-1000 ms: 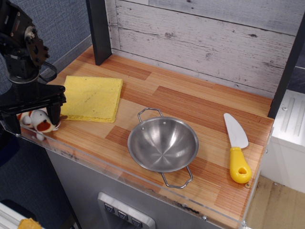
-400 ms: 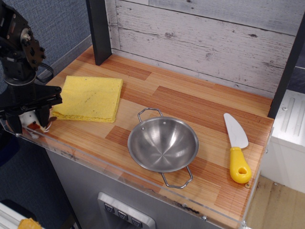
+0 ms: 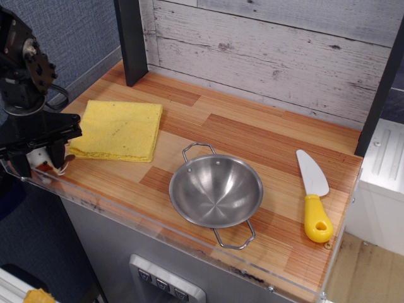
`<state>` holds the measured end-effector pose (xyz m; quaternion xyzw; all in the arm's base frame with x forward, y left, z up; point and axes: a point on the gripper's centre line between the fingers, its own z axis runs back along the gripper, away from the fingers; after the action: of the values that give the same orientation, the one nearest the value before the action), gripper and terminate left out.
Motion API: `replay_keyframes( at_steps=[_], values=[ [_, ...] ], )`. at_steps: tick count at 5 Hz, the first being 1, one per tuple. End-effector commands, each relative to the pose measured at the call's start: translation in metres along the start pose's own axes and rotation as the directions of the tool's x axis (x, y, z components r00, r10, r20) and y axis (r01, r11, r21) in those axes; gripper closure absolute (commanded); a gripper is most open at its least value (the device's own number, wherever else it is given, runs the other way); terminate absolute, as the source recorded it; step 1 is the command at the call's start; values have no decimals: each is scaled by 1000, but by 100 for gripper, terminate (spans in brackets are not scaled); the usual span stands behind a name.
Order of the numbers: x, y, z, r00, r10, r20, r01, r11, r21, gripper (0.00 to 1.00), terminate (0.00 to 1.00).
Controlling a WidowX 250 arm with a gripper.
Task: Pick up red and white object and place behind bowl.
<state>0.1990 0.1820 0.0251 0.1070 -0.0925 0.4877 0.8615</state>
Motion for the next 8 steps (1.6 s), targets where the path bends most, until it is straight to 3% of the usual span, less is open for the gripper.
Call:
replay_keyframes(
  at_steps=[1, 5, 6, 8],
  values=[
    [34, -9, 64, 992, 23, 122, -19, 999, -35, 100, 0],
    [48, -55, 145, 976, -29, 217, 75, 976, -204, 100, 0],
    [46, -89, 166, 966, -78, 247, 137, 963, -234, 100, 0],
    [14, -168, 167, 949, -203, 242, 262, 933, -246, 100, 0]
  ],
)
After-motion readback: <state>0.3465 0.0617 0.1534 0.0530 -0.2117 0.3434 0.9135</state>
